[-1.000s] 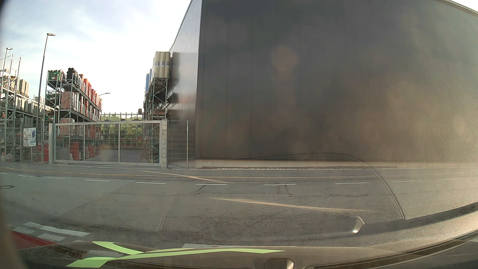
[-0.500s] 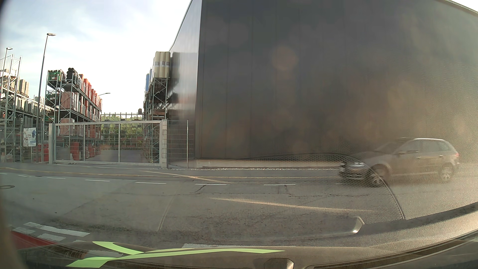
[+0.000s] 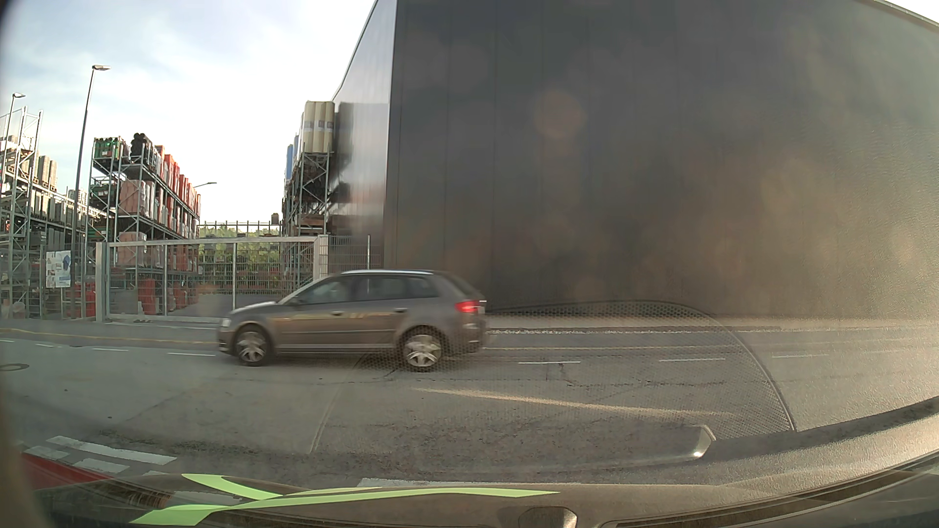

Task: Follow the waypoints while adhering to traffic rules and regulations

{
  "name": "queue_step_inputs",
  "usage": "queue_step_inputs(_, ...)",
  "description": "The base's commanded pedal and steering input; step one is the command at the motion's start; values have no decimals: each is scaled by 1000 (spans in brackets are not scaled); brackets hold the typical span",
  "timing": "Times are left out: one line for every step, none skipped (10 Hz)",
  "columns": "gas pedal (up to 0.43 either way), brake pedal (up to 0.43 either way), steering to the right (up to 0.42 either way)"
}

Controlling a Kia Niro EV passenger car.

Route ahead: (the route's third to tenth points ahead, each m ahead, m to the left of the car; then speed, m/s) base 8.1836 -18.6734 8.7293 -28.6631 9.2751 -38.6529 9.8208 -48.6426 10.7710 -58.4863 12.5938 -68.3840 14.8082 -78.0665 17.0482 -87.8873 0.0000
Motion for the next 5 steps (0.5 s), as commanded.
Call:
queue_step_inputs(0,537,448)
queue_step_inputs(0,537,448)
queue_step_inputs(0,537,448)
queue_step_inputs(0,537,448)
queue_step_inputs(0,537,448)
